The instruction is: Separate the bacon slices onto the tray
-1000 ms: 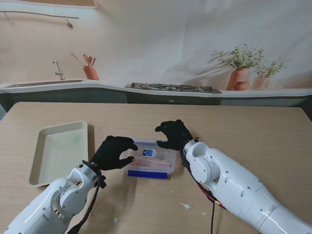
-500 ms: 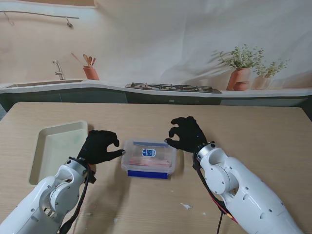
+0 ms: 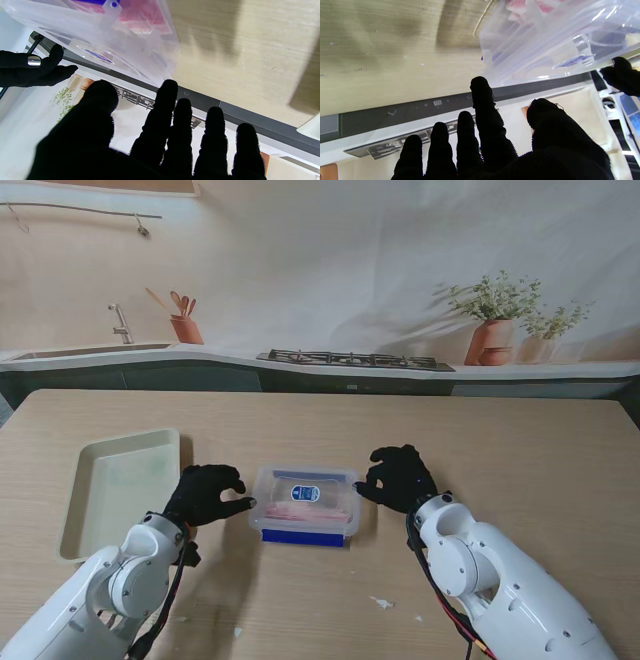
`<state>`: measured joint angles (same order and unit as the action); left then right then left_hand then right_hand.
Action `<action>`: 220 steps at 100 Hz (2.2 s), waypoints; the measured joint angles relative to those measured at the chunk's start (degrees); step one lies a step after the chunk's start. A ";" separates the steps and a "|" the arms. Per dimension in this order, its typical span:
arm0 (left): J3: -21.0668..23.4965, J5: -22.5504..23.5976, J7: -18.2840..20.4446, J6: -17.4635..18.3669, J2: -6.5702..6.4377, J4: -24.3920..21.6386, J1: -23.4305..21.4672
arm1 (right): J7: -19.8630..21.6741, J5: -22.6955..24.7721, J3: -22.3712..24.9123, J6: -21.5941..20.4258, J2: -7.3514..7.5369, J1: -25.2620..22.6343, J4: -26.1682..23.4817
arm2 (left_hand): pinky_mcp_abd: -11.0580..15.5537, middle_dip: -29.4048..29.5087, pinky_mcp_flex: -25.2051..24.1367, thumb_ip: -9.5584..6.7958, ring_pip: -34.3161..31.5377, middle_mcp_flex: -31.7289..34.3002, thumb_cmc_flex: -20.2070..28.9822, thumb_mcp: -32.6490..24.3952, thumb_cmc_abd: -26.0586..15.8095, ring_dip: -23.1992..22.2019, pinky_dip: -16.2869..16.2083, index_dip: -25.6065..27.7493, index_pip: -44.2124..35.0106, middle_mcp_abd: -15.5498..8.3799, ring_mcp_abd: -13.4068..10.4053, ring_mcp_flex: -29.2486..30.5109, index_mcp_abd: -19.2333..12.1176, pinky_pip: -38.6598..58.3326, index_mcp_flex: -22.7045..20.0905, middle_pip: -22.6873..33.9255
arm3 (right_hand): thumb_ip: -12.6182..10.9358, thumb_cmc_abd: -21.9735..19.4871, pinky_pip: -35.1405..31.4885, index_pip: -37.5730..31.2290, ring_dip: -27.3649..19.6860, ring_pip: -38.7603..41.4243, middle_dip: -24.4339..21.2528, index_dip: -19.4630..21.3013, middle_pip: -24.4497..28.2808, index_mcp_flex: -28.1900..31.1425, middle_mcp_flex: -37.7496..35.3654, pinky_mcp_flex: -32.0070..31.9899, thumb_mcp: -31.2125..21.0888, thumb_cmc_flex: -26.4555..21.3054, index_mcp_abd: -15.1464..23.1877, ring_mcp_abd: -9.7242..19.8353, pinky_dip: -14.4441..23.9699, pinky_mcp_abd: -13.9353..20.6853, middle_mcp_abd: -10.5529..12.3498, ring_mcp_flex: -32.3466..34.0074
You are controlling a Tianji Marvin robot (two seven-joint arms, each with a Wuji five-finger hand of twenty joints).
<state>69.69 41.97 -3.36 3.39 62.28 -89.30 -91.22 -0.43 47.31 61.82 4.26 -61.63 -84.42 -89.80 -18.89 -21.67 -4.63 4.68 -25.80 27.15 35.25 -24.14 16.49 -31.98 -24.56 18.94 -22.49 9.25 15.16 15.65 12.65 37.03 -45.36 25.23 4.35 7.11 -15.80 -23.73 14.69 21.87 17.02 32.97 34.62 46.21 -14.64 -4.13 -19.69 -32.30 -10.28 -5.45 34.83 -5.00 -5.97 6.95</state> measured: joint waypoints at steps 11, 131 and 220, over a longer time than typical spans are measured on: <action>-0.50 -0.63 0.28 -0.63 0.06 0.56 0.29 | 0.00 0.02 -0.44 0.51 -0.02 -0.05 0.33 | -0.01 0.58 0.00 0.00 0.67 -0.31 0.05 0.00 -0.62 0.04 0.00 -1.20 1.59 0.00 0.00 0.00 0.62 -0.78 0.00 -0.11 | 0.00 -0.04 0.00 0.49 0.00 0.00 0.00 -0.32 0.00 0.04 0.00 0.00 1.40 0.00 -0.04 0.00 0.00 0.00 0.00 0.00; -3.18 -8.06 2.81 -3.66 0.55 1.80 1.85 | 1.98 -11.60 -2.48 5.00 -1.01 0.70 -0.12 | -0.04 2.00 -0.15 0.00 2.99 -2.17 0.75 1.25 -2.16 0.74 -4.51 -3.66 5.44 0.01 0.00 -0.73 6.93 -10.27 -0.08 -1.45 | 0.00 -2.90 0.00 1.21 0.00 0.00 0.03 -1.89 0.17 3.42 -1.31 0.00 7.28 -1.30 -7.42 -0.04 0.02 -0.01 -0.11 0.00; -2.15 -9.87 1.78 -2.41 0.93 -0.44 0.41 | 0.63 -15.82 -0.67 6.75 -1.89 -0.64 -2.15 | -0.06 2.54 -0.15 0.00 3.00 -2.17 0.76 1.25 -2.16 0.77 -5.87 -3.66 5.75 0.01 0.04 -0.68 9.43 -11.06 -0.16 -1.45 | 0.00 -3.47 0.00 1.09 0.00 0.00 0.03 -1.89 0.17 4.00 -1.31 0.00 7.33 -2.99 -10.45 -0.05 0.04 -0.01 -0.70 0.00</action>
<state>67.53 32.10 -1.59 0.98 63.20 -89.73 -90.81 0.20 31.49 61.15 11.01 -63.52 -85.06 -91.95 -18.95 -19.14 -4.78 4.68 -22.80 24.98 36.01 -22.89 14.33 -31.21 -30.43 15.27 -16.74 9.26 15.21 14.97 22.08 25.98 -45.52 23.78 4.35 3.63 -15.80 -22.64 14.69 21.87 17.05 31.08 34.79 50.21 -15.96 -4.14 -12.36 -35.29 -20.73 -5.50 34.87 -5.01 -6.67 6.95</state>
